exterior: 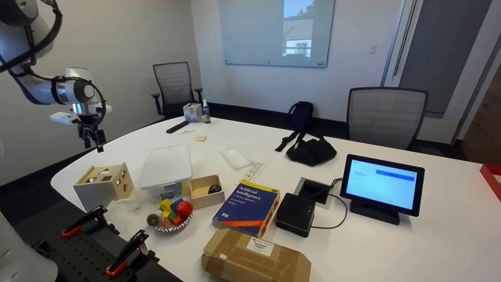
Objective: Slide the lid on the wooden toy box forwards.
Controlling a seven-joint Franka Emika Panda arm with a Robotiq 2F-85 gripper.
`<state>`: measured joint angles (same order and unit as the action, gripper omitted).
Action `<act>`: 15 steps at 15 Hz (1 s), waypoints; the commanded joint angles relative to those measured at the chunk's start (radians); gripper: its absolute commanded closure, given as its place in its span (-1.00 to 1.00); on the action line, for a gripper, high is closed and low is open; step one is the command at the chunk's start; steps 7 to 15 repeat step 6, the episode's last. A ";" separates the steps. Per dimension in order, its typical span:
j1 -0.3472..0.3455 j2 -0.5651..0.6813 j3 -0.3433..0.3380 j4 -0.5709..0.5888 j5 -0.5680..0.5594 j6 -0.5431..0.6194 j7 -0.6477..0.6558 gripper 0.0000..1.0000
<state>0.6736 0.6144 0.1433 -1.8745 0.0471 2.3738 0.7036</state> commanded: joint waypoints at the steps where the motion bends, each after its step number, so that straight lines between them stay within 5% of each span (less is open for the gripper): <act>1: 0.021 -0.177 0.012 -0.105 -0.005 -0.096 0.102 -1.00; 6: -0.002 -0.293 0.057 -0.153 -0.007 -0.147 0.134 -1.00; 15: -0.002 -0.293 0.057 -0.153 -0.007 -0.147 0.134 -1.00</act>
